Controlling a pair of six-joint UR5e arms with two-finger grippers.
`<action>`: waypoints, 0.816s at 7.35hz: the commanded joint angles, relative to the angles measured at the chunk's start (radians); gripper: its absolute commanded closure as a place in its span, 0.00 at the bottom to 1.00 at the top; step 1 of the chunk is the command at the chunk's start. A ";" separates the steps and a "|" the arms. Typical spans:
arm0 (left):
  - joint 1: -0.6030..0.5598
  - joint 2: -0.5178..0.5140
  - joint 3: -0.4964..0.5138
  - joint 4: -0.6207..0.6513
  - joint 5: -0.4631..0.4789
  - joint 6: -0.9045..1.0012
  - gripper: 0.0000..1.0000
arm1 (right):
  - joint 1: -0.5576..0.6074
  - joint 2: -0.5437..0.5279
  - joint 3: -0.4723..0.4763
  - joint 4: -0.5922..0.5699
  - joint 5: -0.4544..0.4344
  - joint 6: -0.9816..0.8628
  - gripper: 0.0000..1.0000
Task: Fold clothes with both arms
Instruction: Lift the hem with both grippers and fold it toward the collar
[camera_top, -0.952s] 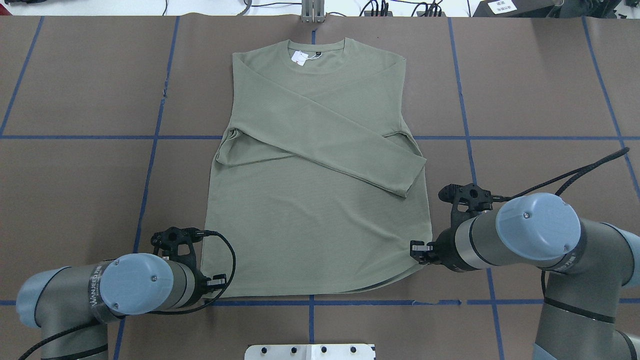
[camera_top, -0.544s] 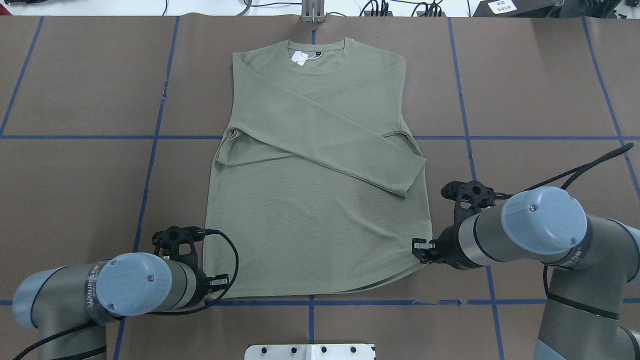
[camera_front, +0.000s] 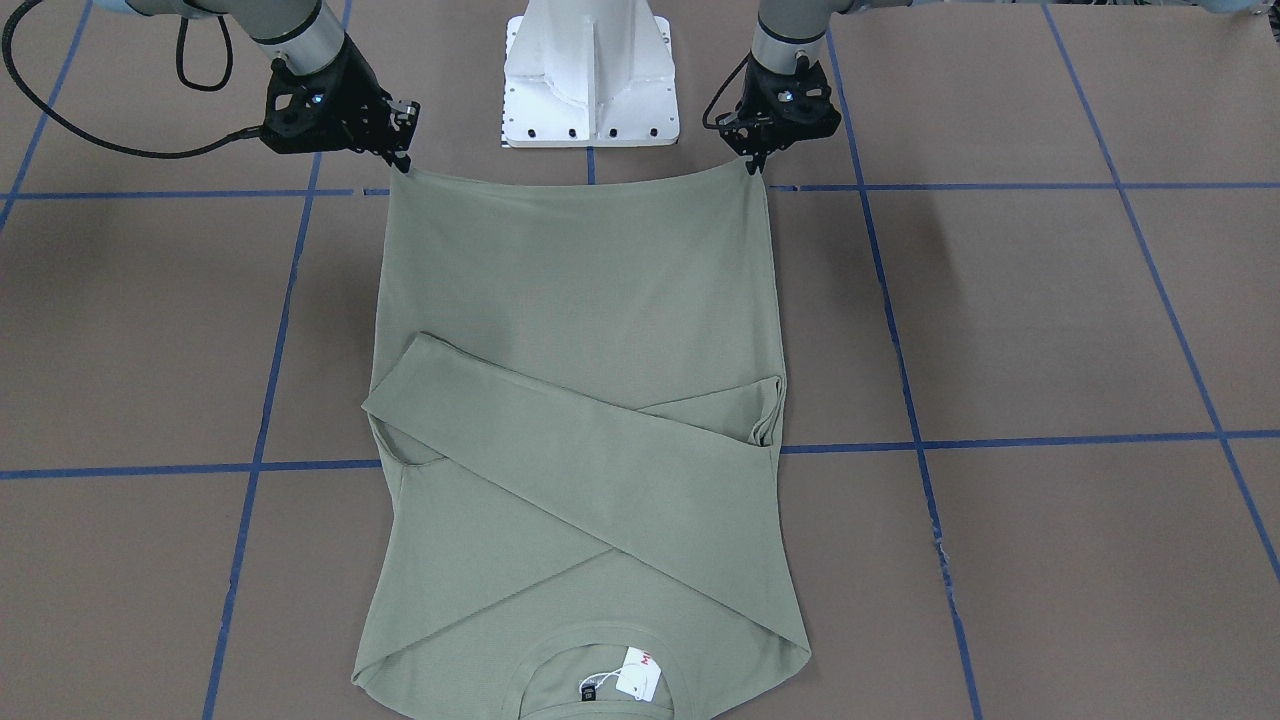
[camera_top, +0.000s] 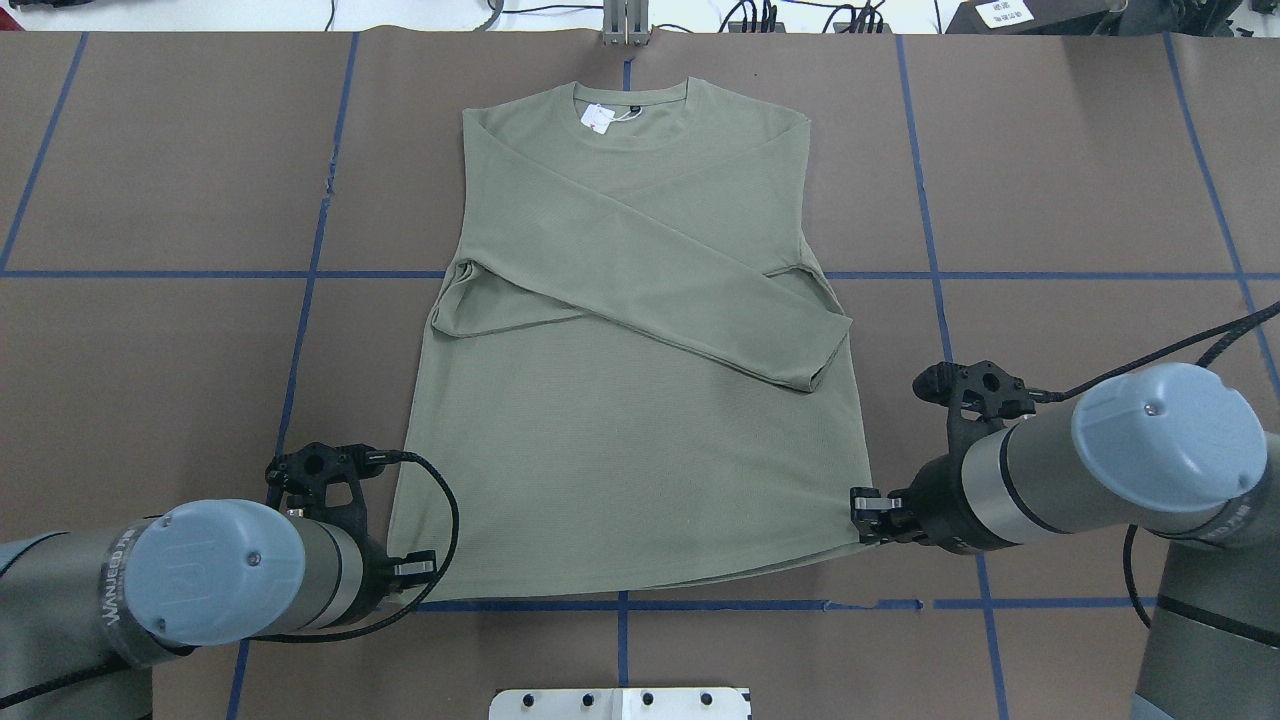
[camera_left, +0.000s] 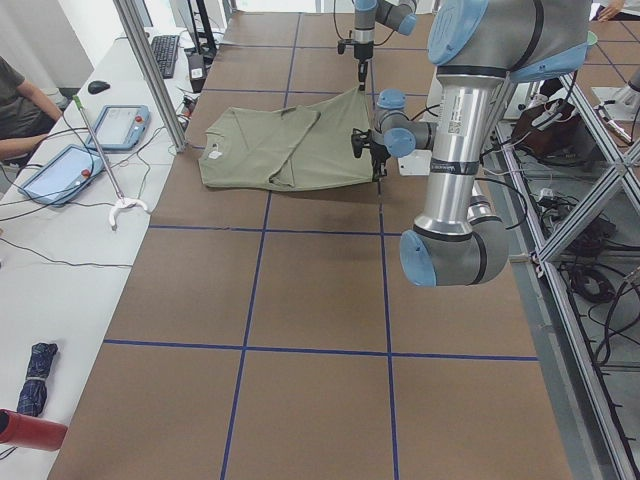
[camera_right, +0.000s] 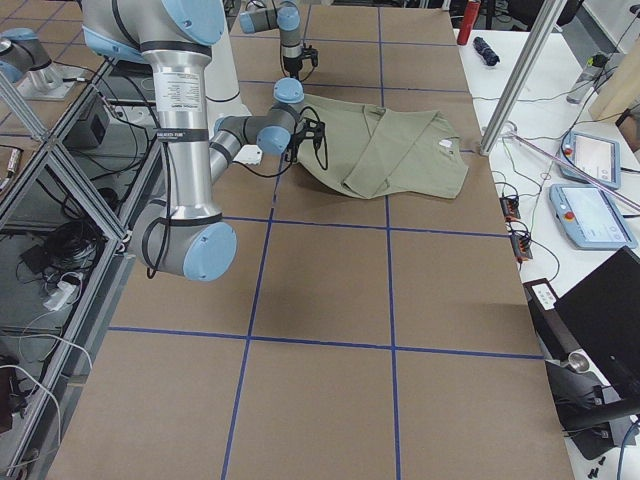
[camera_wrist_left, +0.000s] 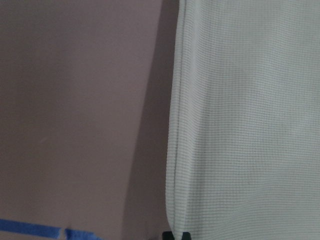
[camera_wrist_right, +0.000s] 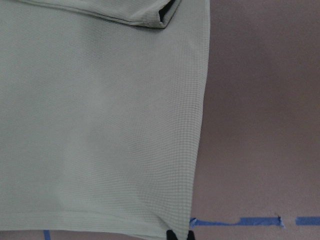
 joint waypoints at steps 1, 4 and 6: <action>0.034 0.001 -0.164 0.171 -0.033 0.000 1.00 | 0.001 -0.068 0.083 -0.002 0.107 0.001 1.00; 0.134 -0.003 -0.281 0.328 -0.070 -0.009 1.00 | 0.006 -0.102 0.134 -0.002 0.314 0.003 1.00; 0.102 -0.038 -0.254 0.326 -0.067 0.002 1.00 | 0.099 -0.081 0.120 -0.002 0.304 -0.009 1.00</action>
